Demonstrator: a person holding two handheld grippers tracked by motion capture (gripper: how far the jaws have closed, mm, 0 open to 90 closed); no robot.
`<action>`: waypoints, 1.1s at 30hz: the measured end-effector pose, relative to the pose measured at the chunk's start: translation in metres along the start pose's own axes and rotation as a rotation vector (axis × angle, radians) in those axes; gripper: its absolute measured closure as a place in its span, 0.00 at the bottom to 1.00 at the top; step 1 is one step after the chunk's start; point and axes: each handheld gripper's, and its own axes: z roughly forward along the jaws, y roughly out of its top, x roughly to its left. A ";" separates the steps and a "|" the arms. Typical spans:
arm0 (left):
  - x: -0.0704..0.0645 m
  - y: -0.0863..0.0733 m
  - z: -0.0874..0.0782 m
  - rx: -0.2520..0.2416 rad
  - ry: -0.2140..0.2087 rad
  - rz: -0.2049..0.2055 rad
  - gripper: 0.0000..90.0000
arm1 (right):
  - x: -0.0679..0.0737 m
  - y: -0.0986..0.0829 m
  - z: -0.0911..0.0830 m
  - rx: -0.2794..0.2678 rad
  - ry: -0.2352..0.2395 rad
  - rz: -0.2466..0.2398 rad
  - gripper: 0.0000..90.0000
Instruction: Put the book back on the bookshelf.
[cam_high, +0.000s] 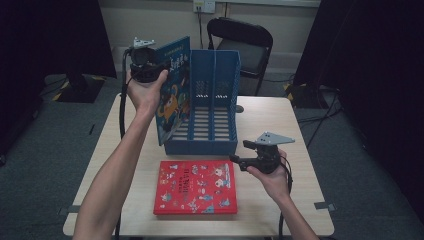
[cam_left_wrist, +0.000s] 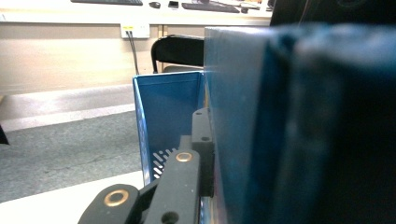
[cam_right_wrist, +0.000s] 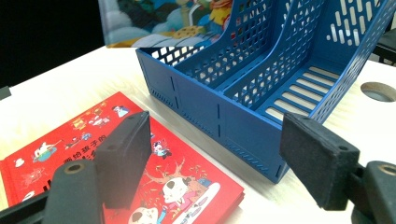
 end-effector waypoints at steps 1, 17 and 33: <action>-0.001 0.000 0.002 -0.003 0.008 0.000 0.93 | 0.000 -0.001 0.000 0.002 0.002 0.003 0.27; -0.006 -0.006 0.031 -0.035 0.074 -0.012 0.93 | 0.003 -0.010 0.005 0.044 0.016 -0.011 0.27; -0.009 -0.009 0.030 -0.133 0.089 0.002 0.93 | 0.005 -0.015 0.012 0.078 0.030 -0.021 0.28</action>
